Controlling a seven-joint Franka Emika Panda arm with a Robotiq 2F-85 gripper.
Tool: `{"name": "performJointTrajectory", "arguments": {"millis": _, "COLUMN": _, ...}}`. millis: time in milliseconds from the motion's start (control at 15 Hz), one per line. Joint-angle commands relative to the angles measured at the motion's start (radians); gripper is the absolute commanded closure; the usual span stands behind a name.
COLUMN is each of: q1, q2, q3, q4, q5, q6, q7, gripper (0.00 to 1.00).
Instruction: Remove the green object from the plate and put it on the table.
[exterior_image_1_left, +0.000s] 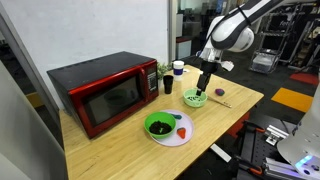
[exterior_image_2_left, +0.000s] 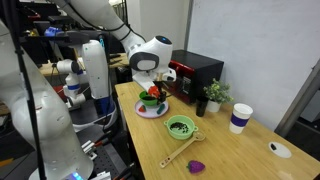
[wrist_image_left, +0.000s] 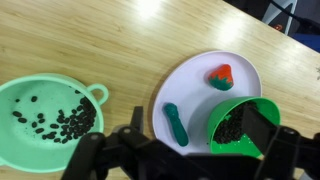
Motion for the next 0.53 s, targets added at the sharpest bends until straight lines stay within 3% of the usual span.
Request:
{"name": "performJointTrajectory", "arguments": {"millis": 0, "q1": -0.008, "q2": 0.149, "q3": 0.014, "q4": 0.102, "q5": 0.097, "q6": -0.015, "q7": -0.122, "gripper": 0.00}}
{"name": "performJointTrajectory", "arguments": {"millis": 467, "q1": -0.051, "q2": 0.332, "q3": 0.126, "q4": 0.240, "q5": 0.137, "q6": 0.009, "q7": -0.230, "gripper": 0.00}}
